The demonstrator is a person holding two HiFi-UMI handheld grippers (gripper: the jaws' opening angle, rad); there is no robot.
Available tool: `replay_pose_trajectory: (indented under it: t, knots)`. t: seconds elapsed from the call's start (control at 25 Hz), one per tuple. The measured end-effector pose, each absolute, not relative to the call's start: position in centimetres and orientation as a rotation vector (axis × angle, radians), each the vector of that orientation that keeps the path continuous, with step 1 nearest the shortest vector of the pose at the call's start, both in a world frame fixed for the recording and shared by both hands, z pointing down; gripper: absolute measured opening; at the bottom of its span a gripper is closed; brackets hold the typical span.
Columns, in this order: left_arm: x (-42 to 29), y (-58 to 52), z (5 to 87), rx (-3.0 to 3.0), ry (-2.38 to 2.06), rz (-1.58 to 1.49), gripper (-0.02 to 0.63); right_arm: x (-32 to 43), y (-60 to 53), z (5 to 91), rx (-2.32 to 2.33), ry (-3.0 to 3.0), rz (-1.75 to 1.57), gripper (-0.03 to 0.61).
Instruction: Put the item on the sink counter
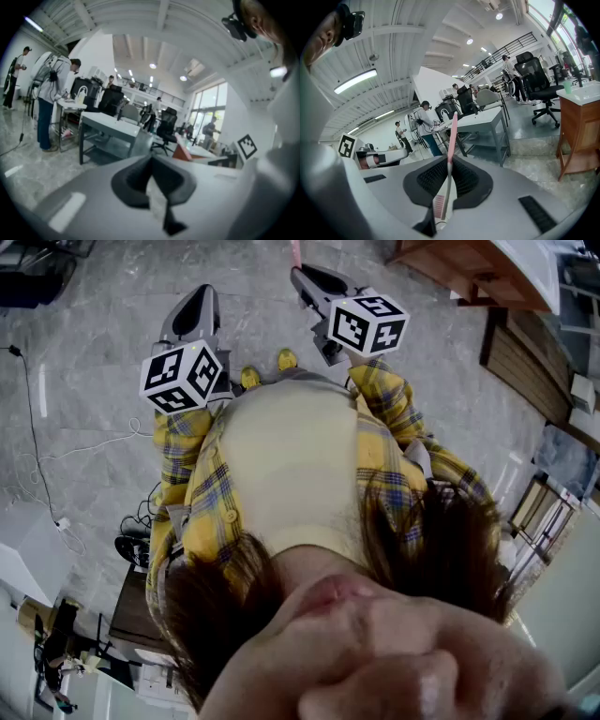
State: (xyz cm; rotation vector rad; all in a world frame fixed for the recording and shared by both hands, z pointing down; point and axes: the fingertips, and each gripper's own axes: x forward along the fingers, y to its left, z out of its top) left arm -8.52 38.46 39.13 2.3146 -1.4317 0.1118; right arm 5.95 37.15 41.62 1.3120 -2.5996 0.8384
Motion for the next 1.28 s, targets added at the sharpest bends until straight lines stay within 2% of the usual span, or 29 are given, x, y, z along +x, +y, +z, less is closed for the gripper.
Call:
replay_pose_trajectory:
  t: [0.4,0.88,1.28]
  knots:
    - [-7.7,36.9,39.1,2.298,-1.48,0.109,0.005,6.9,35.2,41.8,1.272,-2.618,0.828,0.035]
    - [-3.6,33.1,39.7,2.277,-1.529,0.144,0.005,10.2,31.0,43.2,1.178,-2.641,0.858,0.035]
    - [-4.8,29.1,39.8,2.262,-1.543,0.162,0.005,10.2,27.4,43.9,1.197,-2.617,0.895,0.035]
